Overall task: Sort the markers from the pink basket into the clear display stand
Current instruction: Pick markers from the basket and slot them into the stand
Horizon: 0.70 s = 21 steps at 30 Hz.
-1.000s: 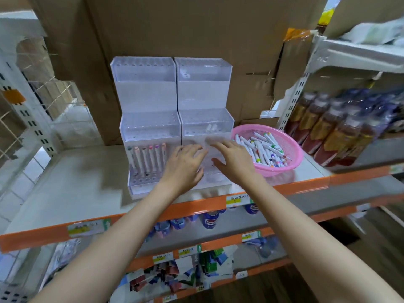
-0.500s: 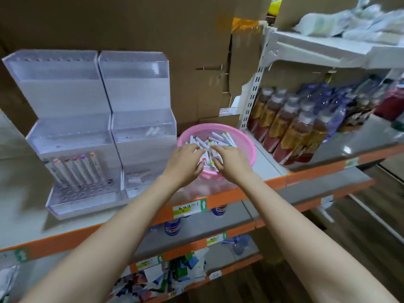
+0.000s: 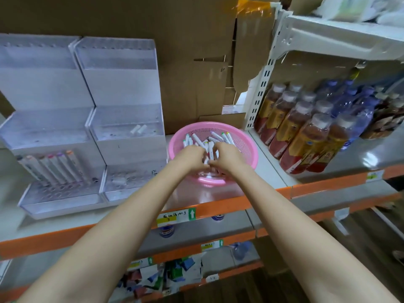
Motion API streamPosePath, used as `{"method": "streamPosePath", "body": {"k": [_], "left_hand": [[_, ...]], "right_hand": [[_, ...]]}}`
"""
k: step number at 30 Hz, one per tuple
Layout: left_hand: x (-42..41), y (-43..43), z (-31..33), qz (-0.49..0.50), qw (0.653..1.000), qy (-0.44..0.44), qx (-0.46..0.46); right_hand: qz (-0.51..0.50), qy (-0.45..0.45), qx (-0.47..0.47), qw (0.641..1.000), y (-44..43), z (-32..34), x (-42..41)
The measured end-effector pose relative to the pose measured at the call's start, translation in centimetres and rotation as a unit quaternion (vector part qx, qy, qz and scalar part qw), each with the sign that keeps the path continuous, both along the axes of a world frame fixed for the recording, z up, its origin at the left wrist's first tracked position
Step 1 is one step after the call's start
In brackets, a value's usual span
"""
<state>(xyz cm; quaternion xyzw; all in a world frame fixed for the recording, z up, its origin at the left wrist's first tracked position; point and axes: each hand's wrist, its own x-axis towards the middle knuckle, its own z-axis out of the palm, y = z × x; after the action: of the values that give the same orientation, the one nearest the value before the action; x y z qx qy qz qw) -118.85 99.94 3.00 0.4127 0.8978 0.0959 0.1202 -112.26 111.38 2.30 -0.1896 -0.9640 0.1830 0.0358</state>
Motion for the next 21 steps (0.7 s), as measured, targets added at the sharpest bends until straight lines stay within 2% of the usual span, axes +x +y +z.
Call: {"method": "streamPosePath", "body": {"k": [7, 13, 17, 21], "left_hand": [[-0.1, 1.2, -0.7, 0.103, 0.992, -0.044, 0.058], [-0.9, 1.9, -1.2, 0.212, 0.957, -0.118, 0.158], [-1.4, 2.0, -1.6, 0.228, 0.940, -0.170, 0.187], [-1.6, 2.2, -1.6, 0.247, 0.937, -0.158, 0.190]], "right_hand": [[-0.024, 0.035, -0.053, 0.998, 0.9, 0.1, -0.4], [-0.014, 0.032, -0.091, 0.995, 1.0, 1.0, -0.1], [-0.013, 0.036, -0.101, 0.994, 0.9, 0.9, 0.1], [-0.016, 0.065, -0.133, 0.989, 1.0, 0.8, 0.1]]}}
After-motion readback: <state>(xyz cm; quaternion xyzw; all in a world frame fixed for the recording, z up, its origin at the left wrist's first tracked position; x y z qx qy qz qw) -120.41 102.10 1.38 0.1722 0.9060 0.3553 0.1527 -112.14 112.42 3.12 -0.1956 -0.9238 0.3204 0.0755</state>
